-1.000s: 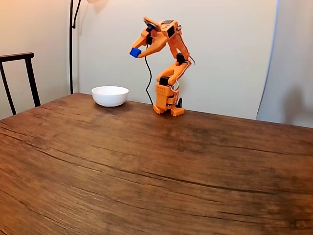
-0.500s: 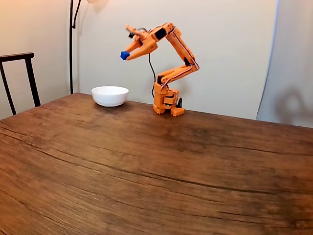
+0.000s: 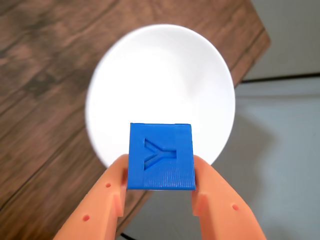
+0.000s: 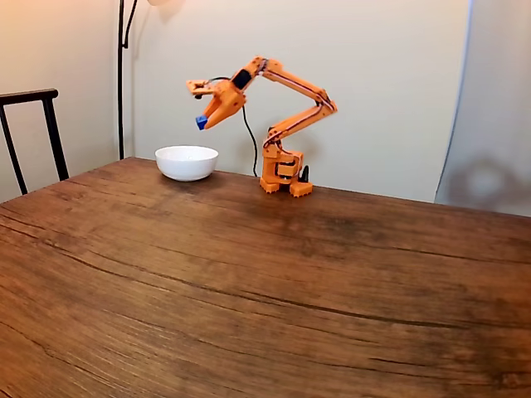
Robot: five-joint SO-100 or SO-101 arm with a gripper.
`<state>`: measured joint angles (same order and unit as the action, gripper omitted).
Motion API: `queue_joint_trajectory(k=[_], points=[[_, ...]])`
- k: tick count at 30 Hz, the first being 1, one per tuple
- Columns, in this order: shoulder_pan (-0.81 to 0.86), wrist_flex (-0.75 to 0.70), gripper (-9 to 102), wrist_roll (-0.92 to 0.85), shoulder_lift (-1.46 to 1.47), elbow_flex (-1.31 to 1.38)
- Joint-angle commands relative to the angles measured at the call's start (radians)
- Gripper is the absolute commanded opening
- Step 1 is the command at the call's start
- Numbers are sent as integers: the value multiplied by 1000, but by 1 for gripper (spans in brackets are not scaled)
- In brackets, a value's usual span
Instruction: Grasp the cube and drop it in the bowl
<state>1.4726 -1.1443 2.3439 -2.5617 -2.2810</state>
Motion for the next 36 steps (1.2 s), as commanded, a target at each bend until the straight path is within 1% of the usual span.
queue_joint_trajectory(k=[1, 4, 7, 11, 18, 20, 23, 25, 31, 36], points=[[17, 92, 7, 44, 98, 23], [20, 158, 7, 78, 232, 32], [46, 210, 7, 71, 359, 40], [94, 284, 7, 75, 463, 40], [143, 313, 9, 81, 551, 40], [144, 313, 14, 81, 568, 41], [137, 296, 24, 81, 600, 77], [127, 288, 26, 81, 618, 109], [115, 164, 25, 81, 618, 238], [54, 51, 18, 78, 615, 299]])
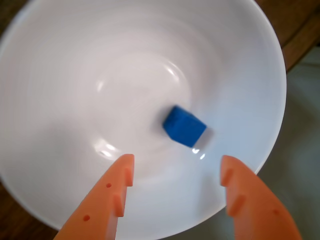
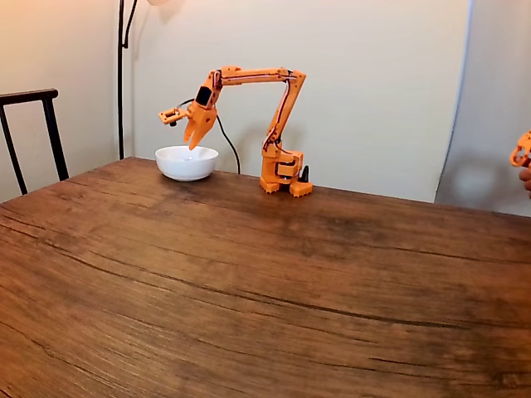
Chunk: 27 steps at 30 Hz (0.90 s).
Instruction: Grasp the cube and drop it in the bowl
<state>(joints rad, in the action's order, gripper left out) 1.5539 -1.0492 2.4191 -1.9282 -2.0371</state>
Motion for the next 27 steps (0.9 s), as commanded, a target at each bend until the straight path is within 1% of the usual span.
queue_joint_trajectory(k=[1, 5, 13, 20, 22, 27], points=[[-44, -66, 16, -3, -20, 58], [-127, -144, 10, -8, -64, 54], [-259, -321, 4, -9, -311, 40], [-445, -460, 3, -14, -453, 40], [-495, -488, 3, -55, -495, 38], [-640, -505, 3, -137, -620, -11]])
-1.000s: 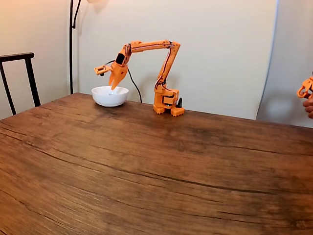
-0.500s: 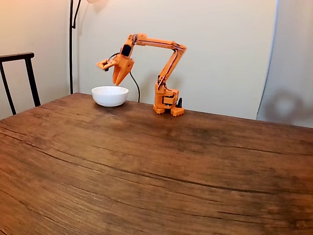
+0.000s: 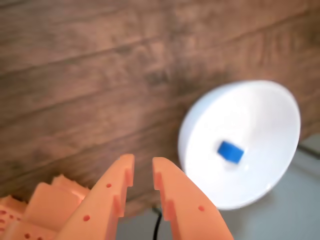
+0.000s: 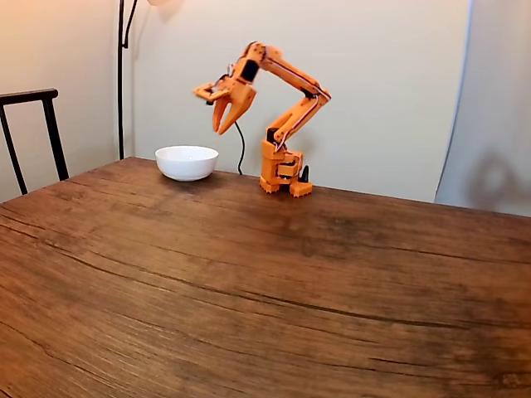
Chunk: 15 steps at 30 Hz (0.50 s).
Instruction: Grasp the cube and drop it in the bowl
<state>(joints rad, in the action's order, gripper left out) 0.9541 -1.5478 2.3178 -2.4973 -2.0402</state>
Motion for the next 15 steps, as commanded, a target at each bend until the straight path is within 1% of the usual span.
queue_joint_trajectory(k=[1, 5, 8, 15], points=[[-74, -3, 3, -51, -78, -34], [-195, 5, 3, -103, -195, -149], [-258, 6, -1, -135, -288, -221], [-426, 6, -1, -219, -492, -334]])
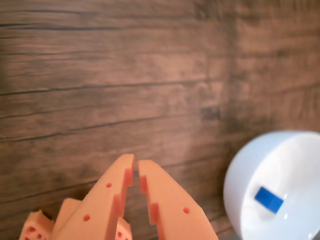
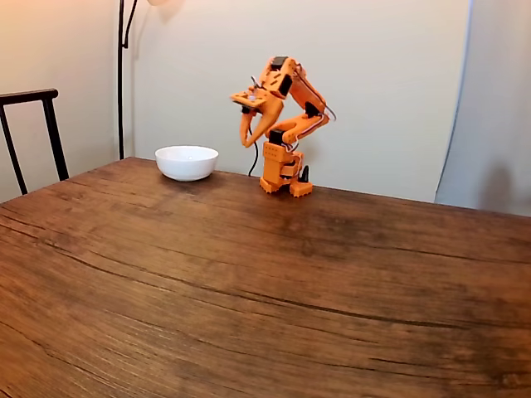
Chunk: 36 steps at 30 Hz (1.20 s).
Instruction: Grasp the cube and drop it in the bowl
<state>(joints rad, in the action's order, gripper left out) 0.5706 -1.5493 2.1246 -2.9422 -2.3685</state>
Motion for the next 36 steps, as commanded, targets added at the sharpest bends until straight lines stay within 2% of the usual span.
queue_joint_trajectory(k=[1, 8, 16, 22, 27, 36], points=[[-71, 9, -1, -34, -77, -20], [-242, 106, -1, -84, -272, -130], [-442, 394, -1, -158, -380, -380], [-517, 572, -1, -158, -380, -514], [-526, 630, -1, -158, -380, -612], [-512, 618, -1, -160, -379, -742]])
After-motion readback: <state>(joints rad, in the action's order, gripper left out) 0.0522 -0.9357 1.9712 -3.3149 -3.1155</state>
